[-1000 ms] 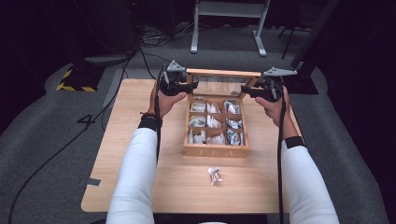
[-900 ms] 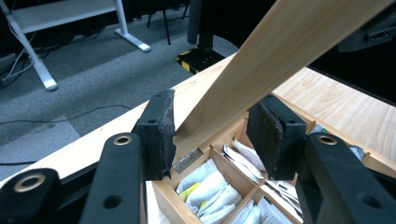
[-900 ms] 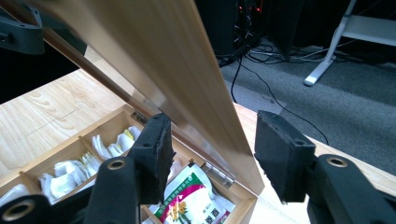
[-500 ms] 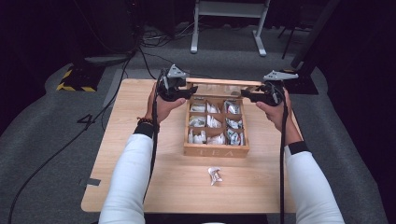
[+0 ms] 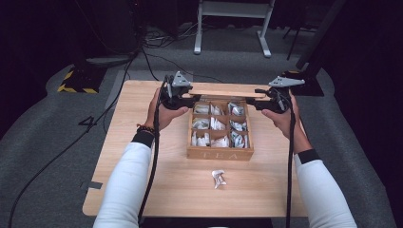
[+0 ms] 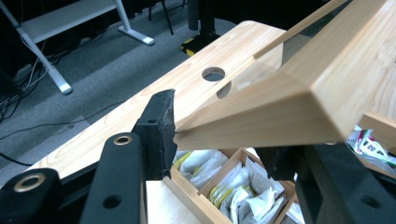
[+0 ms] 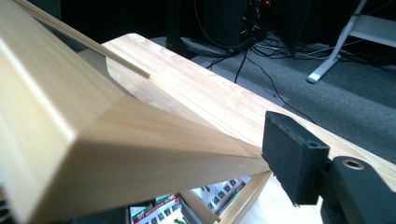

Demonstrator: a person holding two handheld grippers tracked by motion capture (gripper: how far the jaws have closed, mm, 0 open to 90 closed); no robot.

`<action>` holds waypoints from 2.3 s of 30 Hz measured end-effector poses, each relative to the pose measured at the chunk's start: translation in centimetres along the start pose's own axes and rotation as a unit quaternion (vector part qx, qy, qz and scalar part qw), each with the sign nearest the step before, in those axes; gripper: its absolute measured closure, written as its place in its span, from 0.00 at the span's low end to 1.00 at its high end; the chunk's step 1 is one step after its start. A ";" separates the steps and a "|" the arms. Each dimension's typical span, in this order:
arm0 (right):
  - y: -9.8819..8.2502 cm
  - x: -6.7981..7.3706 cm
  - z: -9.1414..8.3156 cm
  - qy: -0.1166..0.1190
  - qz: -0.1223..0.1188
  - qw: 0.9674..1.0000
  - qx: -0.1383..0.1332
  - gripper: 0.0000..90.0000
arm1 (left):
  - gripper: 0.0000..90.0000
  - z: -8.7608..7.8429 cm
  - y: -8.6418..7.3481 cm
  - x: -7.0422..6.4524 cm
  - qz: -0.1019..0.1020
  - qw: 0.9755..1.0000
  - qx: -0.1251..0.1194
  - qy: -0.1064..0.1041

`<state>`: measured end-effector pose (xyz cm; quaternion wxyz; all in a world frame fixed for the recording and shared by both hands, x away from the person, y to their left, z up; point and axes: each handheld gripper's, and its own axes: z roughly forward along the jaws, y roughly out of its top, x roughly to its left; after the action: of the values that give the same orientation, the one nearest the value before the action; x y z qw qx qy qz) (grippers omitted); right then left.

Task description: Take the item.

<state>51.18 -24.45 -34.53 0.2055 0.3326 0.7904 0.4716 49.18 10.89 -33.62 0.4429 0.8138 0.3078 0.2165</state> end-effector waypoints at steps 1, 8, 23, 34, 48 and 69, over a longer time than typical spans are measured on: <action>0.0 0.1 -0.1 0.000 -0.001 1.000 0.003 0.45 | 0.58 -0.1 0.0 -0.1 0.003 1.000 0.003 -0.001; -0.4 0.7 -0.8 0.019 0.005 1.000 0.000 0.45 | 0.57 -0.8 0.1 -0.9 0.015 1.000 0.012 -0.004; -0.8 1.3 -1.6 0.013 -0.018 1.000 0.018 0.40 | 0.52 -1.6 -0.6 -1.5 0.028 0.999 0.020 -0.005; -1.7 1.8 -2.1 0.010 -0.022 0.999 0.025 0.39 | 0.47 -1.9 -1.5 -2.1 0.023 0.999 0.022 -0.013; -2.3 2.9 -2.9 0.027 -0.041 0.999 0.022 0.39 | 0.46 -2.1 -2.3 -2.9 0.035 0.999 0.027 -0.017; -4.1 4.3 -3.7 0.032 -0.057 0.997 0.030 0.34 | 0.45 -2.4 -4.5 -3.7 0.033 0.998 0.033 -0.031</action>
<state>44.46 -24.95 -36.48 0.1968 0.2775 0.8281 0.4456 43.59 11.63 -36.52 0.4179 0.8439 0.2737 0.1958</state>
